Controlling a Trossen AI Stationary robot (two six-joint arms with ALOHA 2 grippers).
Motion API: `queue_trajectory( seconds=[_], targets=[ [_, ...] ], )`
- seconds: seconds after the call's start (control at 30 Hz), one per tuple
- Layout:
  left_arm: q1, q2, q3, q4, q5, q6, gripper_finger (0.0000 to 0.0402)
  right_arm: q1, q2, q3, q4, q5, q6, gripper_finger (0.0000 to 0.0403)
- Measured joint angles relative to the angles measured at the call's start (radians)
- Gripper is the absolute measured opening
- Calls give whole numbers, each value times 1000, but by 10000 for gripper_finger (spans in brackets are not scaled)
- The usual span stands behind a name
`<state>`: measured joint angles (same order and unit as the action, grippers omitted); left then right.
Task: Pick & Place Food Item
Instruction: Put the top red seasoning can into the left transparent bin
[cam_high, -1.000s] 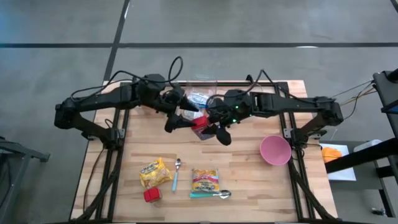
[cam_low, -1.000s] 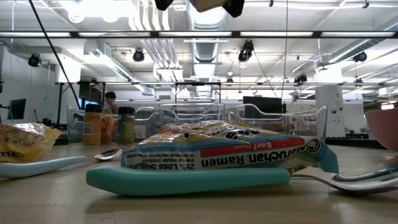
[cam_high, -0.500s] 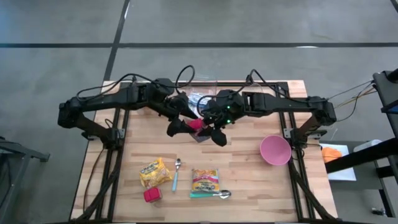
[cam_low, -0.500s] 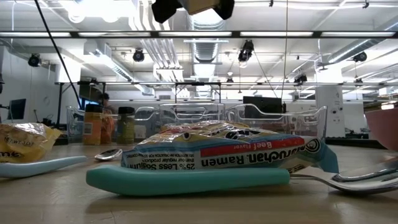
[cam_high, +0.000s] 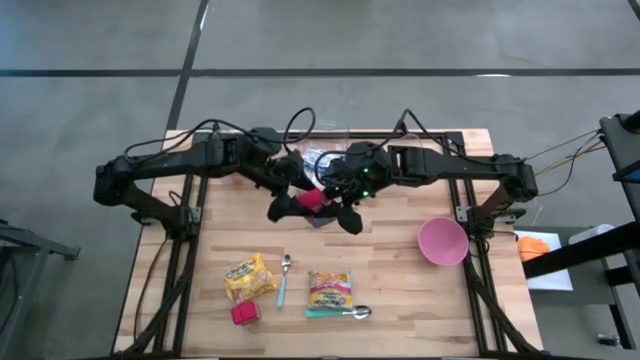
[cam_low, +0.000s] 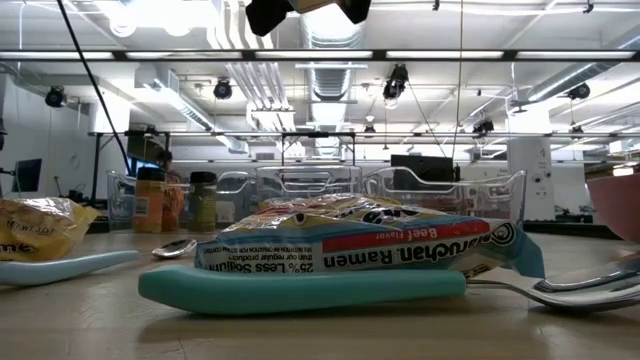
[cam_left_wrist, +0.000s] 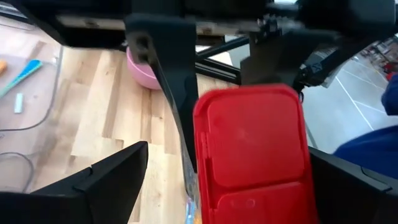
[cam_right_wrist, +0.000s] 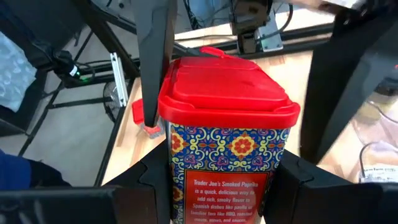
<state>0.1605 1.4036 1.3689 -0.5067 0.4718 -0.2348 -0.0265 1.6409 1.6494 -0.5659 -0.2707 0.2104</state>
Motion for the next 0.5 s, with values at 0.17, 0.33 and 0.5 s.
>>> queue_trajectory(
  seconds=[0.17, 0.33, 0.5],
  targets=[
    [-2, 0, 0, -3, 31, 0, 349, 0, -1, 2, 2, 0, -5, 158],
    [-2, 0, 0, -7, 37, -3, 249, 0, -1, 0, -7, 9, 13, 158],
    [-1, -1, 0, -13, 18, -10, 213, -2, -1, -3, -16, 12, 21, 158]
  ],
)
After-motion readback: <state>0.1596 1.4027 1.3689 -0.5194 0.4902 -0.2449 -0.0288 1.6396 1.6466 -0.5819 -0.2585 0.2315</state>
